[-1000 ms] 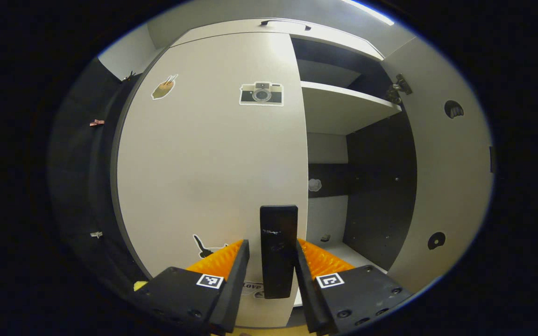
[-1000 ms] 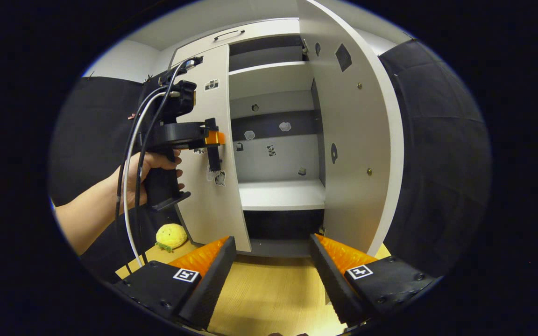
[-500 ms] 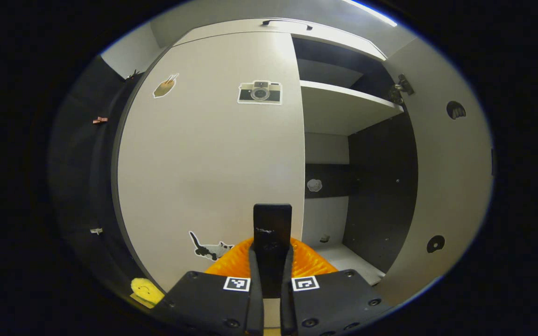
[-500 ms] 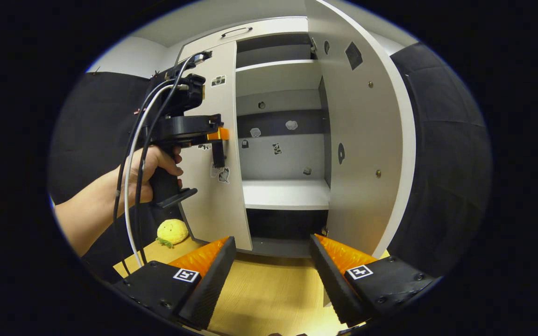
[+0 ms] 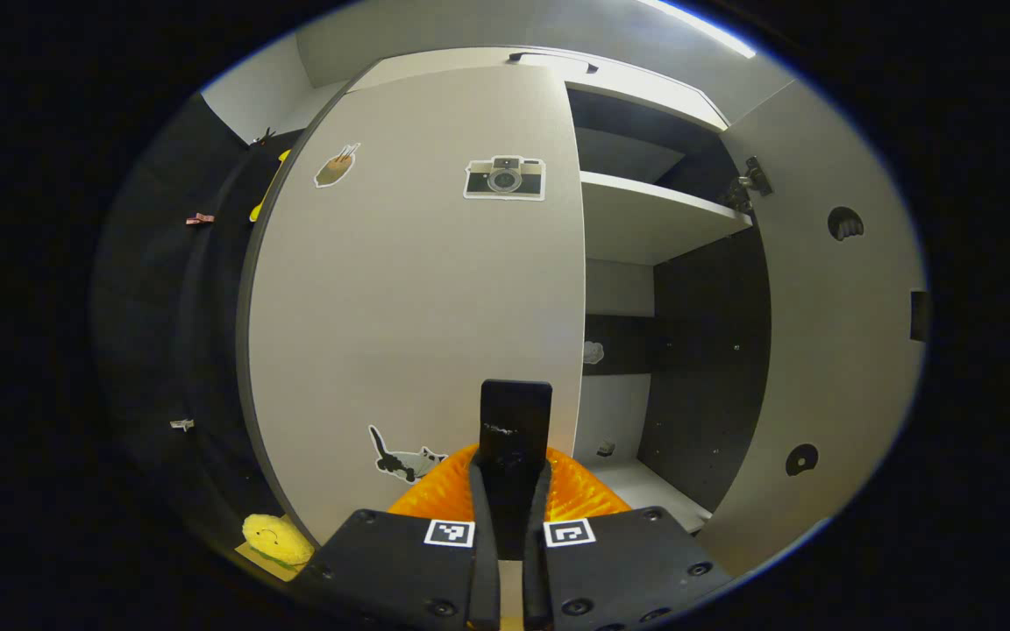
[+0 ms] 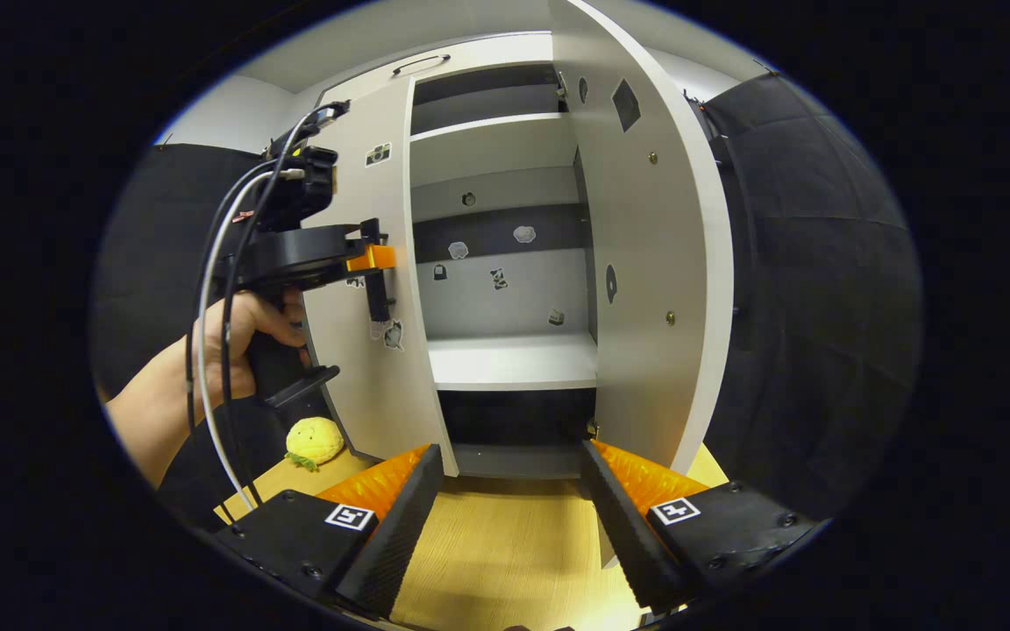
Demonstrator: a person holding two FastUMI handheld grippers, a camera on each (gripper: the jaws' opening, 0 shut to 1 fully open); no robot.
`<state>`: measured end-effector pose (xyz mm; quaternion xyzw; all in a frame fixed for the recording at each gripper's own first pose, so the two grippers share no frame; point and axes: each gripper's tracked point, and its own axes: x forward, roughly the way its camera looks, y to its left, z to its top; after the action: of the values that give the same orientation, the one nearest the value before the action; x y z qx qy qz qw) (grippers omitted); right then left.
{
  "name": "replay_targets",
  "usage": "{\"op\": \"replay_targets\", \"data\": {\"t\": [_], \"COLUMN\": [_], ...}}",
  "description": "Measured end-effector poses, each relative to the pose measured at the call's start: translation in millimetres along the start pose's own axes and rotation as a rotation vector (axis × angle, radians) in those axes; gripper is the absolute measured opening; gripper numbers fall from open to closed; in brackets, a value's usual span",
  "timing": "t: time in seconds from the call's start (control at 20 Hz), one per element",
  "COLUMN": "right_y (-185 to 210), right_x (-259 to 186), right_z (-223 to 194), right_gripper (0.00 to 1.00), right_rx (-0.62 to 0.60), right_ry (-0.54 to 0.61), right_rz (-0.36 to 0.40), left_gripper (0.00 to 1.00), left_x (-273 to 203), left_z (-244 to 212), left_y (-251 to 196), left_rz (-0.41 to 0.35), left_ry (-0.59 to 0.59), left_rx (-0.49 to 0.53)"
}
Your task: Open the right door of the double-door shoe cabinet with the right hand, and open the left door with the left hand.
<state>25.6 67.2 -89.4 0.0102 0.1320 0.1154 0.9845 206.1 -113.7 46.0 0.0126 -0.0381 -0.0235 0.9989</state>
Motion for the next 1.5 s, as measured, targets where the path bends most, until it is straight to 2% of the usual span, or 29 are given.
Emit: {"op": "replay_targets", "data": {"t": [0.55,0.85,1.0,1.1,1.15,1.25,1.35,1.4,1.5], "right_y": [45,55,58,62,65,69,73,73,73], "right_x": [-14,-24,-28,-30,-31,-31,-29,-29,-27], "right_z": [-14,-11,-13,-16,-18,-19,-13,-7,6], "right_gripper": [0.98,0.98,0.98,0.98,0.98,0.98,0.99,0.99,0.98], "right_rx": [0.014,0.001,0.01,0.014,0.012,0.007,0.016,0.017,0.006], "right_ry": [0.025,-0.012,-0.021,-0.017,-0.017,-0.015,-0.03,-0.046,-0.079], "right_rz": [-0.021,-0.086,-0.117,-0.127,-0.13,-0.133,-0.132,-0.134,-0.148], "left_gripper": [0.14,0.14,0.14,0.11,0.14,0.13,0.17,0.13,0.13], "left_x": [-56,-85,-97,-105,-107,-112,-114,-117,-123], "left_z": [2,3,5,6,7,6,7,7,7], "left_y": [27,45,58,66,69,74,80,83,93], "left_rz": [-0.016,-0.057,-0.058,-0.053,-0.054,-0.057,-0.067,-0.075,-0.09], "left_ry": [-0.02,-0.03,-0.045,-0.054,-0.057,-0.059,-0.057,-0.052,-0.046], "left_rx": [-0.03,-0.04,-0.077,-0.082,-0.072,-0.076,-0.093,-0.096,-0.094]}}
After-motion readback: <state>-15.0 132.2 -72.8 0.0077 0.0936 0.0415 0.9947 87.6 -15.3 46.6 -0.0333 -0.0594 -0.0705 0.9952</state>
